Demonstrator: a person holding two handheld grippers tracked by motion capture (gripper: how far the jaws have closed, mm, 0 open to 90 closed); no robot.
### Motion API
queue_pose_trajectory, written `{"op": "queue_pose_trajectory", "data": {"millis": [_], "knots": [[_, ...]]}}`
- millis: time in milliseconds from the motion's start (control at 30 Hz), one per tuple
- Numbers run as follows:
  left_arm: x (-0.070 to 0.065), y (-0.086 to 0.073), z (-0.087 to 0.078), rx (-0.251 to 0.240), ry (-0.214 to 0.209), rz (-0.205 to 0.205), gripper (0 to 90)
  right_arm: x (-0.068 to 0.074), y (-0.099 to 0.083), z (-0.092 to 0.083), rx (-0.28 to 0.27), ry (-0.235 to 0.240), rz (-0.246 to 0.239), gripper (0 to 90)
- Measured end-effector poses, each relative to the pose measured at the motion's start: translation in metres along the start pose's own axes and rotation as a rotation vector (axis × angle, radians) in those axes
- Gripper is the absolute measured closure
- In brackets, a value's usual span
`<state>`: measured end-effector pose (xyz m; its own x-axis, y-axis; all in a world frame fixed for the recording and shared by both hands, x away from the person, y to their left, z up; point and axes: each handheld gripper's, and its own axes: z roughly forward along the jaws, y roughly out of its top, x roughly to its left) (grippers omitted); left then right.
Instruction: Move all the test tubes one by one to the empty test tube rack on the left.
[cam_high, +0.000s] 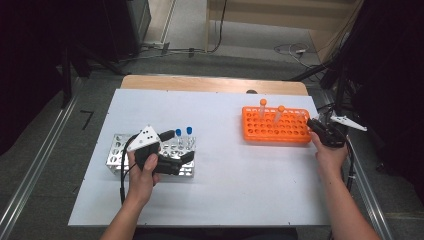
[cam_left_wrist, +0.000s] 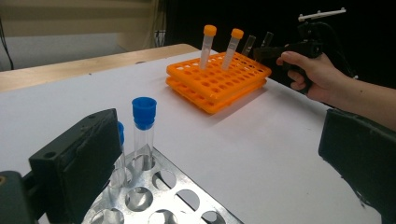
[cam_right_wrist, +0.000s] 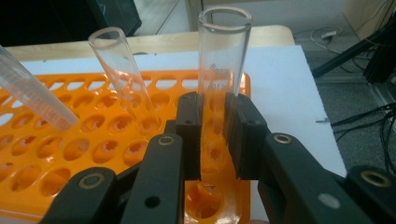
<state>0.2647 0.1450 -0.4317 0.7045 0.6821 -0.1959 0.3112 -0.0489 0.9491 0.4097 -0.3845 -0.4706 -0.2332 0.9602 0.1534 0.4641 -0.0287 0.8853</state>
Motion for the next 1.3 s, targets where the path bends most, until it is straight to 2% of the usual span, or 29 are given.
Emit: {"op": "queue_pose_trajectory", "data": {"millis": [167,433,633,900,1100,1200,1300], "knots": [[-0.001,0.001,0.000,-0.005,-0.002,0.001,0.0,0.001,0.005,-0.011,-0.032,-0.004,-0.005,73.9],[-0.005,0.002,0.002,0.001,-0.008,0.011,0.0,0.007,0.009,-0.029,-0.043,0.032,-0.014,73.9],[-0.007,0.003,0.003,0.005,-0.007,0.021,0.0,0.019,0.008,-0.041,-0.040,0.089,-0.052,73.9],[-0.010,0.003,0.006,0.012,-0.016,0.030,0.0,0.043,-0.001,-0.050,-0.013,0.169,-0.102,73.9],[-0.012,0.001,0.009,0.029,-0.019,0.043,0.0,0.063,-0.003,-0.057,-0.006,0.255,-0.143,73.9],[-0.013,0.001,0.010,0.027,-0.020,0.038,0.0,0.074,-0.005,-0.061,-0.009,0.322,-0.155,73.9],[-0.015,0.002,0.011,0.029,-0.025,0.044,0.0,0.089,-0.007,-0.063,0.000,0.362,-0.197,73.9]]}}
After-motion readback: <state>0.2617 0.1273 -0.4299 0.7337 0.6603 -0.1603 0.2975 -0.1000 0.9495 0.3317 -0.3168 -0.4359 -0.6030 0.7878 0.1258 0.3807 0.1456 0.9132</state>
